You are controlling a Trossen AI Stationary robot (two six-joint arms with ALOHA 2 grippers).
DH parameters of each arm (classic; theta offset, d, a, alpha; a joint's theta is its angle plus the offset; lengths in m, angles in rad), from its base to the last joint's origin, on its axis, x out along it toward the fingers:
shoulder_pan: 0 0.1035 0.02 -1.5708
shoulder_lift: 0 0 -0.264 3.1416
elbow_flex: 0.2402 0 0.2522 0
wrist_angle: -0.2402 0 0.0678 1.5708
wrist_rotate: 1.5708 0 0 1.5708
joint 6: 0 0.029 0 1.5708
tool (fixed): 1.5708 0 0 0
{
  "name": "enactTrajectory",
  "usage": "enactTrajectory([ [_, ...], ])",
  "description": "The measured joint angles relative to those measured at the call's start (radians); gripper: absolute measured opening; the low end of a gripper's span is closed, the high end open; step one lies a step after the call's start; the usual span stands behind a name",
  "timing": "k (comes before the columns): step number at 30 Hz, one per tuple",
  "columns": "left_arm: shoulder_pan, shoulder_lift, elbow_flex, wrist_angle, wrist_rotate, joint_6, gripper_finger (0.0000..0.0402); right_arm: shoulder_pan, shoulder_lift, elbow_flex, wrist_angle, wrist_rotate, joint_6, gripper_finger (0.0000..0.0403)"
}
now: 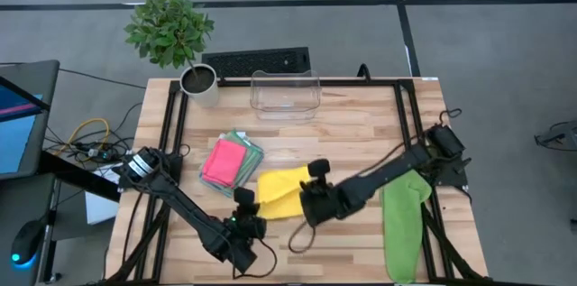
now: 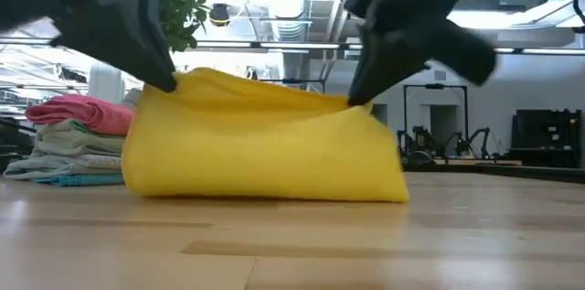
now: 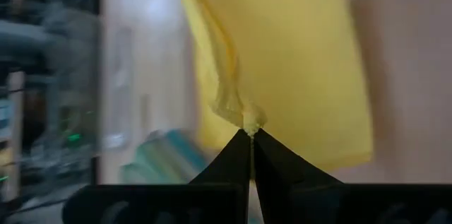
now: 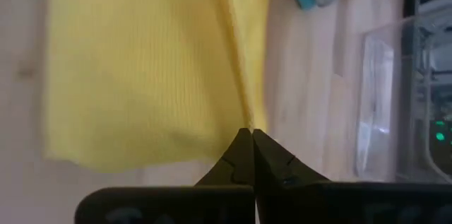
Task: Fold microfiber towels
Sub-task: Fold the yellow microfiber cloth
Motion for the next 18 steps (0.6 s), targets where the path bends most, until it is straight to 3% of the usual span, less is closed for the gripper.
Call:
enactTrajectory([
  [5, 0.038, 0.0, -0.029, -0.077, -0.102, -0.04, 0.0002, -0.104, -0.001, 0.0, 0.017, -0.047, -0.039, 0.001],
  [11, 0.101, -0.001, -0.168, 0.042, -0.113, -0.013, 0.0002, -0.19, -0.003, -0.039, 0.084, -0.151, -0.059, 0.0016],
  [18, 0.163, -0.001, -0.284, 0.216, -0.138, 0.047, 0.0002, -0.234, 0.001, -0.114, 0.162, -0.161, -0.054, 0.0022],
])
